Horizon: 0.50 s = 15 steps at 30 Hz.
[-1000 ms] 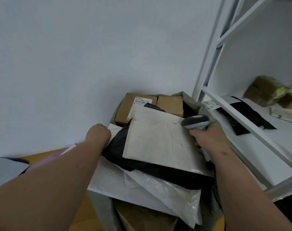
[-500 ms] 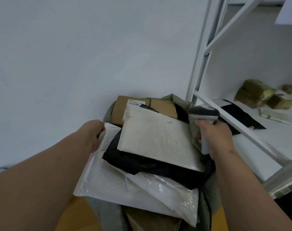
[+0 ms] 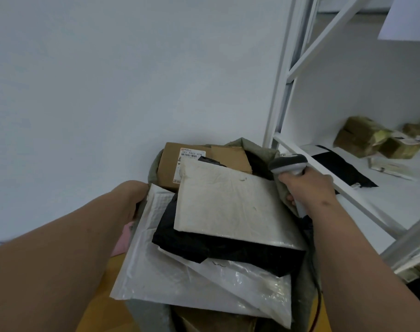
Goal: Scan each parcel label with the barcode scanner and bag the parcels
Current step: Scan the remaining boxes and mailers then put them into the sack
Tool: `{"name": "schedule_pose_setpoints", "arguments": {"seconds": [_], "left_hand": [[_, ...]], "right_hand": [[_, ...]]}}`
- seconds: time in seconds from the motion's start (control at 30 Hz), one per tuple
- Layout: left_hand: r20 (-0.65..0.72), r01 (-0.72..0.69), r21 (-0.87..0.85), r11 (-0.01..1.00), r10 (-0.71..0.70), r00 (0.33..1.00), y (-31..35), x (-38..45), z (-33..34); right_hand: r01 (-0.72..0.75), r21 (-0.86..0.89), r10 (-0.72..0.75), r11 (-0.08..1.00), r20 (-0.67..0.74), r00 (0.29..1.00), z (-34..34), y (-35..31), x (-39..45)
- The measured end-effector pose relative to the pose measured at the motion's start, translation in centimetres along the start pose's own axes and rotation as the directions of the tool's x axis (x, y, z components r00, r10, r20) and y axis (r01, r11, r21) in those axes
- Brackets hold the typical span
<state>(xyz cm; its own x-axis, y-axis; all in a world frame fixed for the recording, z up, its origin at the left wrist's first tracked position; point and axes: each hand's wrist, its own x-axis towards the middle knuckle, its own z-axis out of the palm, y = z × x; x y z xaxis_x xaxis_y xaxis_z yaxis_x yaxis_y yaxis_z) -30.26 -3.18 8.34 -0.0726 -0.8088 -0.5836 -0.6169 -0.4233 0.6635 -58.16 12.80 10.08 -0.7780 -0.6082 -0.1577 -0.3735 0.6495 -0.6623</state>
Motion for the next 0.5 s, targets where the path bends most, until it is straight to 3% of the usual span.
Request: {"name": "schedule_pose_setpoints", "arguments": {"seconds": [0.07,0.13,0.2,0.3,0.5], "left_hand": [[-0.047,0.006,-0.015,1.000,-0.006,0.999,-0.3,0.7,0.0],[-0.101,0.009,-0.095,0.995,-0.019,0.995,-0.7,1.6,-0.1],[-0.126,0.014,-0.100,0.995,-0.027,0.992,-0.7,2.1,0.0],[-0.128,0.030,-0.058,0.998,-0.037,0.991,-0.5,3.0,0.2],[-0.078,0.062,-0.080,0.995,-0.068,0.995,0.0,3.6,0.2]], "right_hand": [[-0.008,-0.037,0.006,0.999,-0.031,1.000,-0.2,-0.4,0.6],[-0.004,0.056,0.006,0.998,-0.023,1.000,-0.5,-0.8,1.3],[-0.055,0.280,0.051,0.958,0.022,0.998,-0.8,-1.1,1.9],[-0.205,0.569,0.118,0.796,0.186,0.975,-0.6,-1.3,3.0],[-0.197,0.400,0.069,0.895,0.311,0.948,2.3,-1.8,4.7]]}}
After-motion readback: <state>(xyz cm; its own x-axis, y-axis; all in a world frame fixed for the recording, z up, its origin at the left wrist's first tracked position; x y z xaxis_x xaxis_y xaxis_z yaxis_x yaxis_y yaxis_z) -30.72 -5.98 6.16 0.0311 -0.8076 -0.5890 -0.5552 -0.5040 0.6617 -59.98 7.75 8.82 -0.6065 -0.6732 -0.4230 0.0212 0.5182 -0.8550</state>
